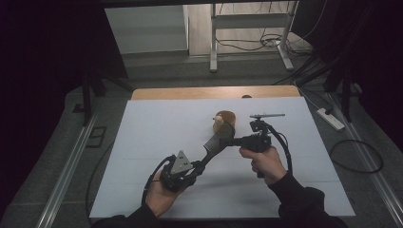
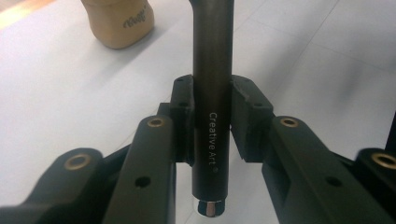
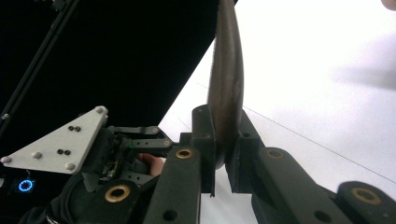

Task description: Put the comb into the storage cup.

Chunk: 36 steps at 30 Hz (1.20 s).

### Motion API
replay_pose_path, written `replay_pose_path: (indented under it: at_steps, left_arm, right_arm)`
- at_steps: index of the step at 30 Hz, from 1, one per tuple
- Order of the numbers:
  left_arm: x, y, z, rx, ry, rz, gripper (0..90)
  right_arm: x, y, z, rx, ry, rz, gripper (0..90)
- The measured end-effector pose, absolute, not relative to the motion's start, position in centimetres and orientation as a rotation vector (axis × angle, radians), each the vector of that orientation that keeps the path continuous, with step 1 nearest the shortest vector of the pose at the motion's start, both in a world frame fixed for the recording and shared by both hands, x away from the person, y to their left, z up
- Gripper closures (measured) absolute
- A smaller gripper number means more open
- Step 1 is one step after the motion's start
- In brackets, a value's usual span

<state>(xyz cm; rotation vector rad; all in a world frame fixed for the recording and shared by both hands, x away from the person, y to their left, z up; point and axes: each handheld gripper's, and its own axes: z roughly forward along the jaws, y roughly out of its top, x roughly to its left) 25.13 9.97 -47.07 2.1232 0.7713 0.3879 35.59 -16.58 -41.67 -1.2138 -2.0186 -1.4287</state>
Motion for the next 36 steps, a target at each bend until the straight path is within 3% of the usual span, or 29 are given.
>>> replay_pose_path:
  at_steps: [10,20,36]
  left_arm:
    - [25.4,10.2,-46.8,2.109,0.81,0.316,31.1]
    - [25.6,10.5,-46.8,2.14,0.81,0.225,10.4]
    - [25.4,12.9,-46.5,2.107,0.87,0.189,1.8]
  right_arm:
    - [35.3,-16.6,-41.2,-1.195,-2.073,-1.463,83.8]
    - [34.9,-16.7,-40.8,-1.143,-2.117,-1.506,83.8]
    - [34.6,-16.9,-40.3,-1.108,-2.252,-1.543,83.7]
